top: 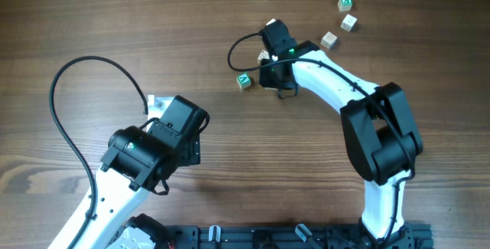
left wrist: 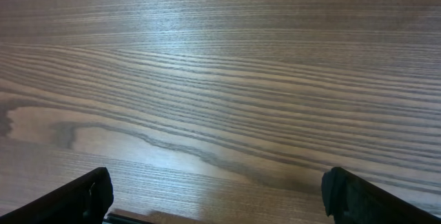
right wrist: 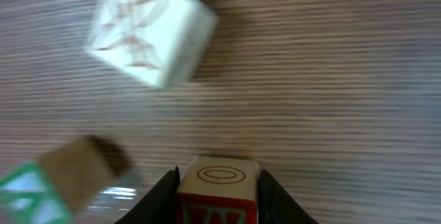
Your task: Form a circle
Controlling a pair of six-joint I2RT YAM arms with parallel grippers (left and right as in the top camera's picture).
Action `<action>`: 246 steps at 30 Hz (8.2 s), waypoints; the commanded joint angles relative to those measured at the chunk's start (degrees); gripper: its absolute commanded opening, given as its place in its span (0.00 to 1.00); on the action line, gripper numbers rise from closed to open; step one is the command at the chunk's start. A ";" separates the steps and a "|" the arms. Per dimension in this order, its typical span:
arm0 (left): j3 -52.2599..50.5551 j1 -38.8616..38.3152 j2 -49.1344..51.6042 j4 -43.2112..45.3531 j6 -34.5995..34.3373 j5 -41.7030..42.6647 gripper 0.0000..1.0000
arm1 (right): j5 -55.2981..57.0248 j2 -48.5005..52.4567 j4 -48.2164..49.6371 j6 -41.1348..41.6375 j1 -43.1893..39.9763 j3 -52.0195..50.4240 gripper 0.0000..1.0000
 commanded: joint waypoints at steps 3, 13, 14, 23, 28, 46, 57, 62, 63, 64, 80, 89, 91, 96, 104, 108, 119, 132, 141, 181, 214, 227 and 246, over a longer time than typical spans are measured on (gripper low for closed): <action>-0.09 0.31 -0.42 0.02 -0.79 0.52 1.00 | 2.80 -0.68 -1.38 -13.86 -2.91 -0.37 0.22; -0.09 0.31 -0.42 0.00 -0.79 0.50 1.00 | -2.23 -0.76 -0.04 -18.73 -2.89 -0.37 0.24; -0.09 0.31 -0.42 0.02 -0.79 0.50 1.00 | -2.95 -0.76 -0.04 -18.75 -2.89 -0.37 0.24; -0.09 0.31 -0.42 0.02 -0.79 0.52 1.00 | -2.95 -0.87 -0.31 -18.69 -2.89 -0.37 0.30; -0.09 0.31 -0.42 0.02 -0.79 0.50 1.00 | -2.97 -4.33 -0.50 -17.81 -2.89 -0.37 0.36; -0.09 0.31 -0.42 0.02 -0.79 0.52 1.00 | -3.61 -10.19 7.41 -11.43 -2.84 -0.39 0.99; -0.09 0.31 -0.42 0.02 -0.76 0.50 1.00 | -4.22 -1.53 15.69 -4.44 -0.48 0.15 0.99; -0.09 0.31 -0.42 0.02 -0.79 0.50 1.00 | -4.20 2.78 16.70 -2.97 -0.11 3.21 0.95; -0.09 0.31 -0.42 0.02 -0.79 0.50 1.00 | -3.74 3.61 16.81 -2.14 -0.09 3.82 0.94; -0.09 0.31 -0.42 0.02 -0.79 0.52 1.00 | -3.41 4.15 16.94 -2.10 -0.09 4.26 0.92; -0.09 0.31 -0.42 0.02 -0.79 0.52 1.00 | -1.40 6.47 13.64 -8.02 0.02 7.37 0.28; -0.09 0.31 -0.42 0.02 -0.79 0.52 1.00 | -1.29 5.35 2.93 0.00 0.07 11.63 0.21; -0.09 0.31 -0.42 0.00 -0.79 0.52 1.00 | -1.18 5.35 0.94 3.63 0.13 11.63 0.19; -0.09 0.31 -0.42 0.02 -0.79 0.50 1.00 | -0.11 5.35 -0.37 5.97 0.20 11.63 0.16; -0.09 0.31 -0.42 0.00 -0.79 0.50 1.00 | 3.15 5.35 -1.79 6.88 0.70 11.63 0.16; -0.09 0.31 -0.42 0.02 -0.79 0.50 1.00 | 2.67 5.35 -2.01 6.71 0.76 11.63 0.16; -0.09 0.31 -0.42 0.00 -0.79 0.50 1.00 | 1.44 5.27 -1.84 -0.90 4.24 11.63 0.16; -0.09 0.31 -0.42 0.02 -0.79 0.52 1.00 | 1.97 5.25 -4.94 18.29 6.58 11.63 0.10; -0.09 0.31 -0.42 0.02 -0.79 0.52 1.00 | 17.44 5.25 -7.67 31.43 10.03 11.56 0.10; -0.09 0.31 -0.42 0.02 -0.79 0.50 1.00 | 20.48 5.68 -8.85 34.18 9.60 9.94 0.22; -0.09 0.31 -0.42 0.02 -0.79 0.52 1.00 | 17.84 1.05 -9.38 33.59 9.60 10.01 0.44; -0.09 0.31 -0.42 0.02 -0.79 0.50 1.00 | 1.88 -0.52 -0.22 2.27 10.03 9.94 0.68; -0.09 0.31 -0.42 0.02 -0.79 0.52 1.00 | -0.81 7.04 1.64 -6.67 10.14 9.94 0.49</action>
